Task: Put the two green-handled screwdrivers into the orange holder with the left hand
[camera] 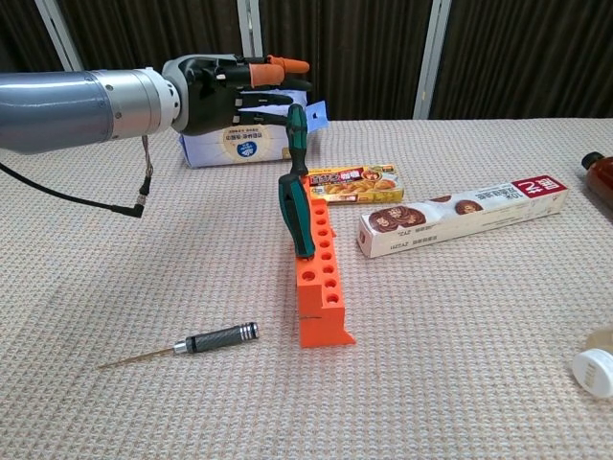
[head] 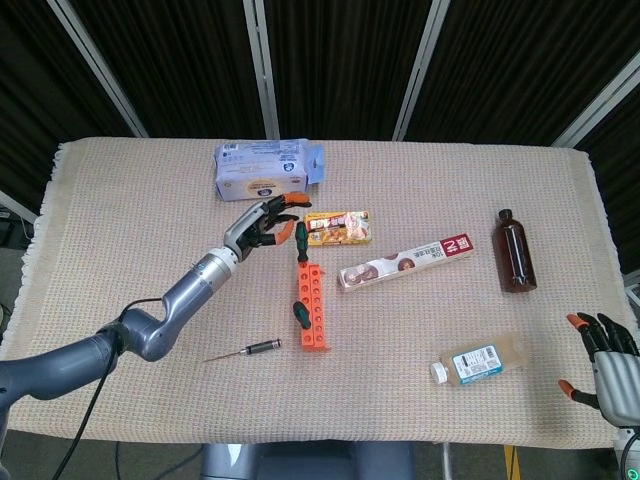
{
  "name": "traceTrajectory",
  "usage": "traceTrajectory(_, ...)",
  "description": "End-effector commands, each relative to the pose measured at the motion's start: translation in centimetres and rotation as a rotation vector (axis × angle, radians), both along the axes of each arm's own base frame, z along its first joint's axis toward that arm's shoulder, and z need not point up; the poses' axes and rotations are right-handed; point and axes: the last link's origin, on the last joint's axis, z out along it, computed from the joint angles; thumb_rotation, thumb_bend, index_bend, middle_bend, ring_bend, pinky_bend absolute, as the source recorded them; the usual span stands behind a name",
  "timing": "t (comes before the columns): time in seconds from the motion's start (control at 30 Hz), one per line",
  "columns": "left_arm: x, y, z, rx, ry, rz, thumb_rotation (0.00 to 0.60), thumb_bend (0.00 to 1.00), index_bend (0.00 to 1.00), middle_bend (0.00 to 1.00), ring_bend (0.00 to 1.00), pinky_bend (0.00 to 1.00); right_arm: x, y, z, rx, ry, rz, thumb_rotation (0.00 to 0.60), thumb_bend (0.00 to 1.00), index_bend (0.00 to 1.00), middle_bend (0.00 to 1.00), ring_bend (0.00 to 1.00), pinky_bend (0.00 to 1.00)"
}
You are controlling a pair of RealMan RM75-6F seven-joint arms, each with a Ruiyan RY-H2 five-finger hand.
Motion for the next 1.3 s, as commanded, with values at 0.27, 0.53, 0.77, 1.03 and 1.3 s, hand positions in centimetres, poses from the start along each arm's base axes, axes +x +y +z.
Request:
traceTrajectory(0.27, 1.3, 0.3, -1.8, -0.090, -0.071, 0.044, 0.570, 0.59, 0.23, 0.20, 0.06, 0.17, -0.1, 0.1, 0.1, -0.005, 0.002, -0.007, 0.600, 0.00, 0.15, 0.13, 0.07, 0.13)
traceTrajectory(0.53, 2.1, -0.1, -2.3, -0.151, -0.154, 0.079, 0.570, 0.59, 0.30, 0.27, 0.14, 0.26, -0.2, 0.1, 0.1, -0.005, 0.000, -0.011, 0.600, 0.00, 0.15, 0.13, 0.07, 0.13)
traceTrajectory(0.77, 1.7, -0.6, -2.2, -0.165, -0.158, 0.058, 0.574, 0.59, 0.38, 0.34, 0.20, 0.34, -0.4, 0.2, 0.2, -0.007, 0.000, -0.015, 0.600, 0.00, 0.15, 0.13, 0.07, 0.13)
traceTrajectory(1.03, 0.6, -1.1, -2.2, -0.173, -0.174, 0.062, 0.570, 0.59, 0.45, 0.40, 0.23, 0.36, -0.4, 0.1, 0.2, -0.006, -0.001, -0.015, 0.600, 0.00, 0.15, 0.13, 0.07, 0.13)
traceTrajectory(1.3, 0.3, -1.4, -1.8, -0.184, -0.184, 0.048, 0.570, 0.59, 0.45, 0.40, 0.24, 0.36, -0.3, 0.0, 0.1, -0.004, -0.002, -0.014, 0.600, 0.00, 0.15, 0.13, 0.07, 0.13)
